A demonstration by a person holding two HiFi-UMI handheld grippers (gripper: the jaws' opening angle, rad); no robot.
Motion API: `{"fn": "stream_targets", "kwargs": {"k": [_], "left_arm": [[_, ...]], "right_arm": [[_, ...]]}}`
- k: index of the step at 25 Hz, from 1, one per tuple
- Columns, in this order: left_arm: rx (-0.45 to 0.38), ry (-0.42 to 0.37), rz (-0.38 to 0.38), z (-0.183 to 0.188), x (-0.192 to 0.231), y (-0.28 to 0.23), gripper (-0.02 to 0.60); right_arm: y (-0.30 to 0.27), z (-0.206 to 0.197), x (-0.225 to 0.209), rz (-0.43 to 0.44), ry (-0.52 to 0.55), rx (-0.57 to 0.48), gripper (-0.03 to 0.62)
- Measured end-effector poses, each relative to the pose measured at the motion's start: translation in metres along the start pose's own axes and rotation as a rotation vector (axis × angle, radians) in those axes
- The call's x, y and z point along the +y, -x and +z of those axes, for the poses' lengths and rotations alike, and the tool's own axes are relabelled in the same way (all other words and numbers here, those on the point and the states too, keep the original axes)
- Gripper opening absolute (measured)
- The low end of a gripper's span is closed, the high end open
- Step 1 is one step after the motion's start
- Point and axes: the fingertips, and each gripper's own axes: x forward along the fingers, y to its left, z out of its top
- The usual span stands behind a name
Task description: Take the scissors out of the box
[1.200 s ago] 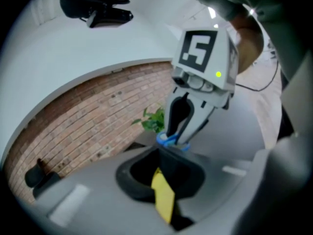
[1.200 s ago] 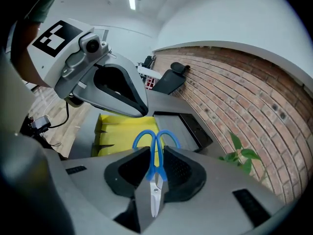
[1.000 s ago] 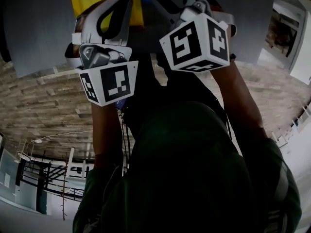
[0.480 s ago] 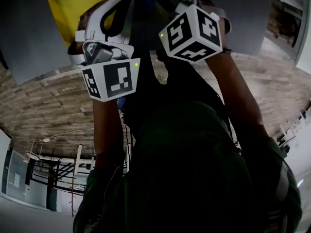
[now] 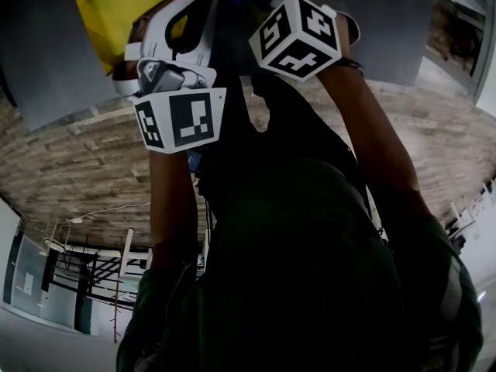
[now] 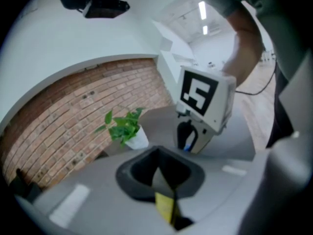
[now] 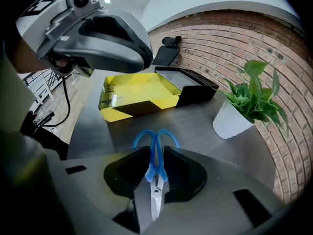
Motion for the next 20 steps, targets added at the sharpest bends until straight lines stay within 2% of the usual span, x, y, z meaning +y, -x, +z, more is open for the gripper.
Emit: {"fn": "stream_targets", "kwargs": {"k": [5,8,11,14,16,20], "left_arm": [[0.004,-0.012,0.015,0.008,0.006,0.010,-0.002],[0.005,-0.015,0.026,0.013,0.009,0.020,-0.002],[-0.002,-0.018,0.042,0.023,0.015,0.031,-0.002],[-0.020,-0.016,0.063,0.036,0.023,0.046,-0.002],[-0.035,-0.002,0.077,0.045,0.029,0.058,-0.002],[-0.061,0.027,0.113,0.061,0.044,0.084,-0.002]], "right_arm": [[-0.006,-0.008,0.009,0.041,-0.002,0.025,0.089],[-0.005,-0.009,0.017,0.070,-0.010,0.035,0.127],[0.007,0.001,0.016,0.055,-0.009,0.002,0.127],[0.035,0.031,0.010,0.026,-0.014,-0.110,0.110],[0.063,0.058,0.008,0.018,-0.023,-0.234,0.038],[0.125,0.115,0.007,0.008,0.012,-0.460,0.008]]}}
